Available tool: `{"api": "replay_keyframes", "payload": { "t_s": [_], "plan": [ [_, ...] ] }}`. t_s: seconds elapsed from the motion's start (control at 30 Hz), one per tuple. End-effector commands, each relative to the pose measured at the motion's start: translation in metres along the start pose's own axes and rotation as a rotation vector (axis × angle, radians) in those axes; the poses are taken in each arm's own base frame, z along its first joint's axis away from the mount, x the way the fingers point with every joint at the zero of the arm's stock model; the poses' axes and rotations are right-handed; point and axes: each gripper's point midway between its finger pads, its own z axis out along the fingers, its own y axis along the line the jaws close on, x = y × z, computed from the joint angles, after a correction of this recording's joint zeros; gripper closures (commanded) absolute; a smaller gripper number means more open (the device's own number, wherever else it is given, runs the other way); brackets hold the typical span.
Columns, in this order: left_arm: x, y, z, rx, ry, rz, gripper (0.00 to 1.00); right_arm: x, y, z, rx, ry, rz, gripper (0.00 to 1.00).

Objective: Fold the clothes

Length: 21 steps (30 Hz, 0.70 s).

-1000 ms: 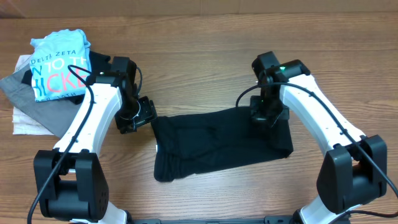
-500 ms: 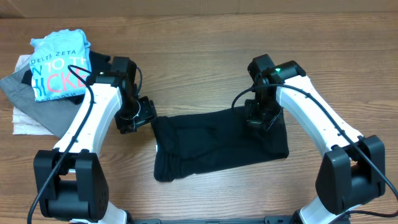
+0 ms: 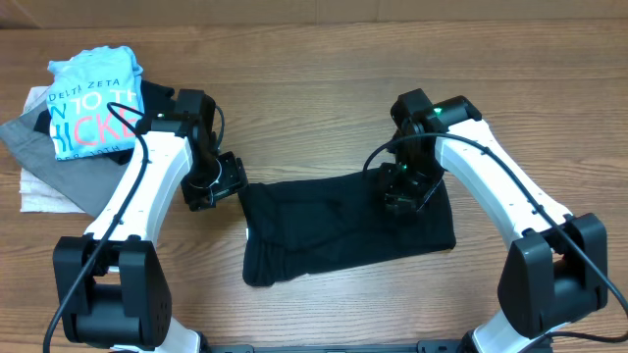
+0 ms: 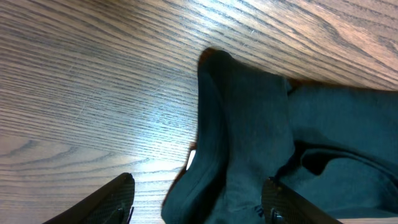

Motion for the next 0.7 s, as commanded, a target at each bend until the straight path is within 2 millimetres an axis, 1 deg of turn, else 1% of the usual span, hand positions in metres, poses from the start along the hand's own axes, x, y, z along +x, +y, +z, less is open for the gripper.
{"api": "replay_keyframes", "payload": {
  "t_s": [0.0,0.03,0.07,0.1,0.13,0.2,0.27,0.3,0.37,0.47,0.53,0.67],
  "plan": [
    [-0.003,-0.004,-0.008,0.021,-0.02,0.018,0.32,0.003,0.018,0.001,-0.086,0.014,-0.111,0.7],
    [-0.003,-0.004,-0.008,0.021,-0.02,0.018,0.31,0.0,0.017,0.001,-0.079,0.002,-0.113,0.71],
    [-0.003,-0.004,-0.008,0.021,-0.02,0.018,0.32,-0.004,0.014,0.0,-0.063,-0.013,-0.113,0.73],
    [-0.003,-0.004,-0.008,0.021,-0.02,0.018,0.32,-0.007,0.008,0.0,-0.032,-0.028,-0.099,0.75],
    [-0.003,-0.004,-0.008,0.021,-0.02,0.018,0.32,-0.012,-0.002,0.0,0.024,-0.05,-0.057,0.75],
    [-0.003,-0.004,-0.008,0.021,-0.019,0.018,0.32,-0.022,-0.033,-0.005,0.181,-0.114,0.08,0.75],
    [-0.003,-0.004,-0.008,0.021,-0.019,0.018,0.31,-0.028,-0.049,-0.01,0.257,-0.158,0.164,0.75],
    [-0.002,-0.004,-0.008,0.021,-0.017,0.018,0.31,-0.03,-0.051,-0.01,0.261,-0.169,0.175,0.74],
    [-0.001,-0.003,-0.008,0.018,-0.012,0.017,0.29,-0.032,-0.048,-0.01,0.249,-0.175,0.166,0.72],
    [0.002,-0.002,-0.008,0.013,0.0,0.015,0.28,-0.031,-0.041,-0.005,0.231,-0.163,0.128,0.71],
    [0.005,0.0,-0.008,0.007,0.013,0.012,0.26,-0.029,-0.036,0.004,0.218,-0.157,0.109,0.71],
    [0.017,0.005,-0.006,-0.015,0.061,0.003,0.19,-0.027,-0.026,0.032,0.187,-0.15,0.063,0.68]
  ]
}}
